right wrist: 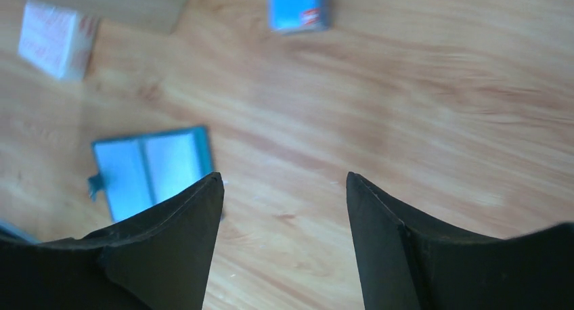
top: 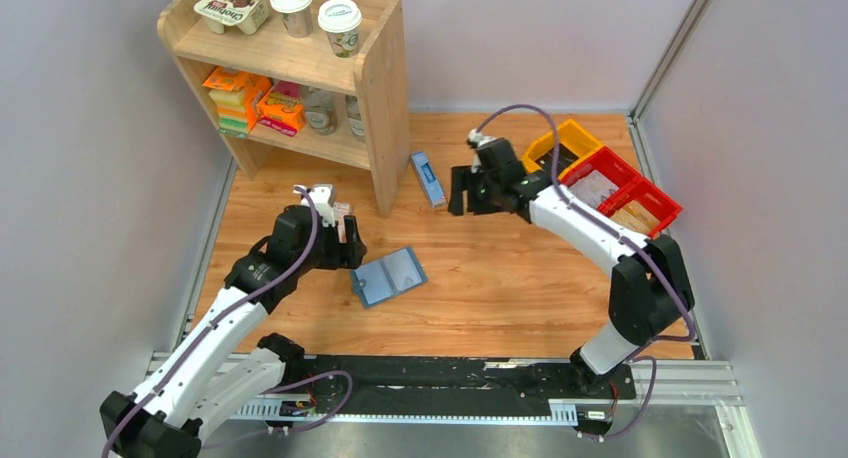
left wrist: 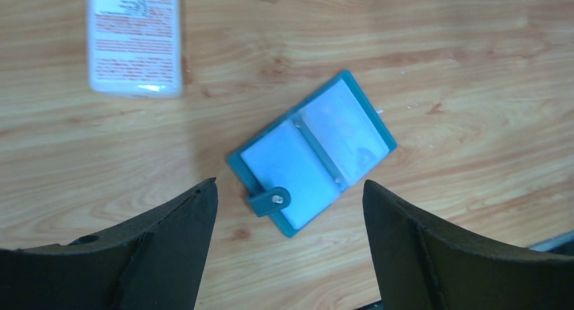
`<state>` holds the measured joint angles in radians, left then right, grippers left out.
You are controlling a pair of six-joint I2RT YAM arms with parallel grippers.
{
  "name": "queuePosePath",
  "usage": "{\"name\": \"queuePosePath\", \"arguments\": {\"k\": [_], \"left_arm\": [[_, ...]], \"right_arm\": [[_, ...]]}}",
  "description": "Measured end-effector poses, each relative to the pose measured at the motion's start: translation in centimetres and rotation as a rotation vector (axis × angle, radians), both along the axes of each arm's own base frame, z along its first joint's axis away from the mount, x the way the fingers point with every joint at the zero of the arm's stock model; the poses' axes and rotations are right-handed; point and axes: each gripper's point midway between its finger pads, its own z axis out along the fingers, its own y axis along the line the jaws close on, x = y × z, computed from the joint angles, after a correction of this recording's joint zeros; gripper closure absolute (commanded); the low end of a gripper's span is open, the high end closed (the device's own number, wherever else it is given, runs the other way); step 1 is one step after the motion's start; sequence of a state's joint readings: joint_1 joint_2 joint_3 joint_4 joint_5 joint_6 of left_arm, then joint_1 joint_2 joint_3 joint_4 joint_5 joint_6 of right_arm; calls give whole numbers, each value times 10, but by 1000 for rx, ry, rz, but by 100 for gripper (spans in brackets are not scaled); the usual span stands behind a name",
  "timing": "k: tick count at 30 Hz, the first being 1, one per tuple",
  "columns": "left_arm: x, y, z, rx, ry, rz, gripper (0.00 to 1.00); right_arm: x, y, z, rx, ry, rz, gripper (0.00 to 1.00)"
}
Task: Take the credit cards out of the card holder
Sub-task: Remove the credit card from the card holder.
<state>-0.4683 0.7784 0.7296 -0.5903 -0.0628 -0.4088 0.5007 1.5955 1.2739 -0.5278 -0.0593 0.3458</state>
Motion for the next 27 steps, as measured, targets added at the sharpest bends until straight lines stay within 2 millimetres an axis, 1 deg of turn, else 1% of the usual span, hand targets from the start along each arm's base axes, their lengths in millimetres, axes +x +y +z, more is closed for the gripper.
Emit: {"name": "queuePosePath", "arguments": {"k": [1, 5, 7, 8, 12, 16, 19, 24, 27], "left_arm": [[-1, -4, -3, -18, 24, -5, 16], [-6, -18, -15, -72, 112, -19, 19], [-7, -22, -22, -84, 152, -22, 21], [-8, -23, -27, -87, 174, -21, 22], [-13, -26, -47, -82, 254, -15, 28], [-19, -26, -72, -60, 354, -4, 37], [-24, -26, -89, -35, 425, 5, 40], [-31, -23, -111, 2, 507, 16, 44], [-37, -20, -123, 17, 550, 25, 46]], "right_arm": [[-11, 18, -4, 10, 5, 43, 31], [-45, 76, -17, 51, 25, 178, 32], [-59, 102, -24, 74, 36, 232, 32], [-64, 113, -29, 82, 43, 252, 32], [-84, 141, -53, 83, 82, 306, 34], [-101, 157, -75, 64, 120, 344, 36], [-111, 163, -88, 46, 141, 365, 36], [-115, 164, -103, 11, 153, 369, 36], [-115, 163, -106, -8, 145, 367, 36]]}}
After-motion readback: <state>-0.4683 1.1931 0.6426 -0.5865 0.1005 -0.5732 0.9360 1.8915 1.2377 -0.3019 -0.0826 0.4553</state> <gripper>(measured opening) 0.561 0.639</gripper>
